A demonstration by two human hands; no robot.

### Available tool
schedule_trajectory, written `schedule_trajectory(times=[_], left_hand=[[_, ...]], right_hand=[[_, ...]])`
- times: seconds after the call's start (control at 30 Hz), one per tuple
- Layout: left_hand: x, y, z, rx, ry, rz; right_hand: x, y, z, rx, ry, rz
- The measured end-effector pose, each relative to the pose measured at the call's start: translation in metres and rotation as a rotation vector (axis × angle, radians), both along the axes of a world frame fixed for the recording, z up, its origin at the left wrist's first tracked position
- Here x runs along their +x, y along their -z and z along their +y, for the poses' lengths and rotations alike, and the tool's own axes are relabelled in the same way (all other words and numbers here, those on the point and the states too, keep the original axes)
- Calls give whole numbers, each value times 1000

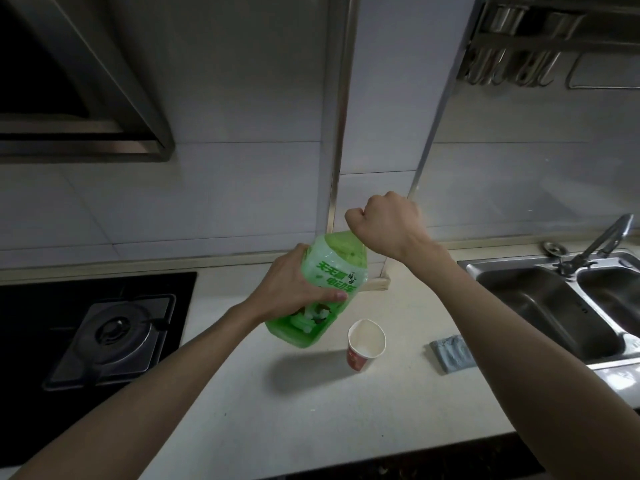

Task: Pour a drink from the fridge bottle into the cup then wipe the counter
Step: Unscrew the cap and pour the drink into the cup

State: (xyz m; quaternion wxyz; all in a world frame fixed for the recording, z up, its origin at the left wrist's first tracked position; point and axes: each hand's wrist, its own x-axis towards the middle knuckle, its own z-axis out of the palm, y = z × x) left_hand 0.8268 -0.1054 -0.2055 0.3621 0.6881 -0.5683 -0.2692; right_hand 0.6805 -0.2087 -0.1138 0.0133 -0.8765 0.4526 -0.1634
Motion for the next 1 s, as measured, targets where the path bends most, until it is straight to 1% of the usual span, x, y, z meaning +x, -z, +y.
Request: schedule_trajectory(times=[0.13,0.27,0.33,0.47,0.53,0.57,0.63,0.7,0.77,0.87,0.93,1.0], left_hand=[[6,-6,7,15,16,1],[10,-14,14,18,53,64],[13,-20,19,45,119,153],[17,-30,33,111,273,418],[14,-32,38,116,281,464],[11,-33,39,109,260,447],[3,-32,41,79,164,329],[-5,-31,41,34,11,151],[-11,-28,41,-29,-112,12],[-15,-23,39,-107,-173,-167],[-13,-23,39,-117,-203,-184],[-6,-26,41,-72,-189,-119]], right_hand=[[-2,7,3,8,-9,-107],[0,9,6,-1,-55,-181],[1,7,7,5,-114,-217],[4,1,10,-20,-294,-299],[4,-2,11,-65,-362,-319],[4,-5,11,-88,-376,-297],[3,-11,9,-94,-355,-181],[2,-16,9,-58,-267,-39],[3,-21,11,-12,-136,68],[9,-21,16,37,1,187],[13,-19,18,52,39,184],[17,-18,20,21,23,133]])
